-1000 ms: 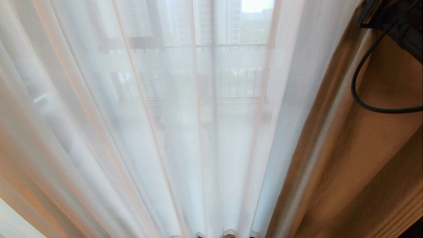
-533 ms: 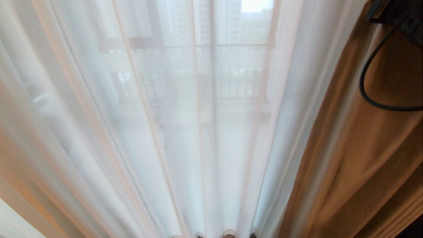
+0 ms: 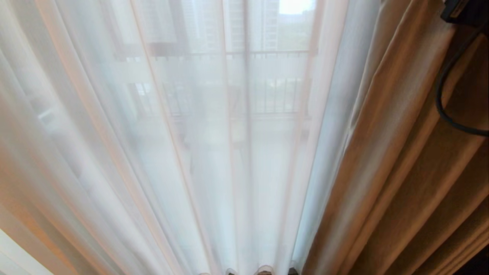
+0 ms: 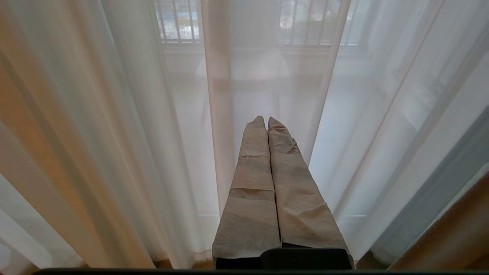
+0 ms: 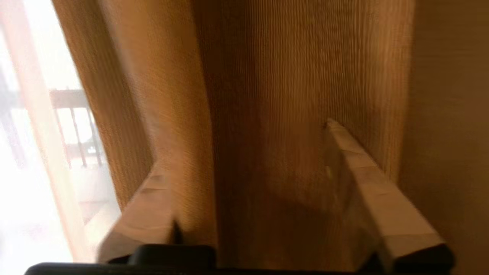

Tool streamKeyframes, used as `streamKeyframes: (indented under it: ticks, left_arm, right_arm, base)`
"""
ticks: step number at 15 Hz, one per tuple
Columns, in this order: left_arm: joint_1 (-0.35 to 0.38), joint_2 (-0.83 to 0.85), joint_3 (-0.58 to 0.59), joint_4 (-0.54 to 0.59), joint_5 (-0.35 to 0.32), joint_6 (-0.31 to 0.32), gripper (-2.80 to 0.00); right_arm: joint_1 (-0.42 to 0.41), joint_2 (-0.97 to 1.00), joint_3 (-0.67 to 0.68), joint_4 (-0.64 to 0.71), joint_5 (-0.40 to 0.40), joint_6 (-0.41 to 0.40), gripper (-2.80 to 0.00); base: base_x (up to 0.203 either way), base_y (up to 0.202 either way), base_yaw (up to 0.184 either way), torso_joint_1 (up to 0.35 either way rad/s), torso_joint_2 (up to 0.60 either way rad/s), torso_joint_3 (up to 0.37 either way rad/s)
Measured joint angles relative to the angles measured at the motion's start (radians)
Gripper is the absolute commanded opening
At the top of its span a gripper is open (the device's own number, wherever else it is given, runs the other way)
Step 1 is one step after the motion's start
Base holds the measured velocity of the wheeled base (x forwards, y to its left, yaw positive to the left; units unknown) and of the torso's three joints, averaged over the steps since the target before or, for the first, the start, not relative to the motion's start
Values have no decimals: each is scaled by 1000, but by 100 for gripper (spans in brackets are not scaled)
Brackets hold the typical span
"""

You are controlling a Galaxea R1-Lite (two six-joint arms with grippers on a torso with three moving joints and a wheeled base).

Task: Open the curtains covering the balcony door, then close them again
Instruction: Close the outer curtains on both sides

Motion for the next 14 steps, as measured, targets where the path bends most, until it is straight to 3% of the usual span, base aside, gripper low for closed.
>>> streamKeyframes:
  ticks: [3, 8, 14]
  left_arm:
    - [0, 0, 0, 0, 0, 0, -280]
    - [0, 0, 0, 0, 0, 0, -280]
    - [0, 0, 0, 0, 0, 0, -280]
  right_arm:
    - [0, -105, 112, 25, 0, -1, 0]
    - [4, -391, 425, 77, 1, -2, 0]
    - [6, -776, 659, 319, 0, -2, 0]
  base:
    - [0, 0, 0, 0, 0, 0]
    - [0, 0, 0, 0, 0, 0]
    - [0, 0, 0, 0, 0, 0]
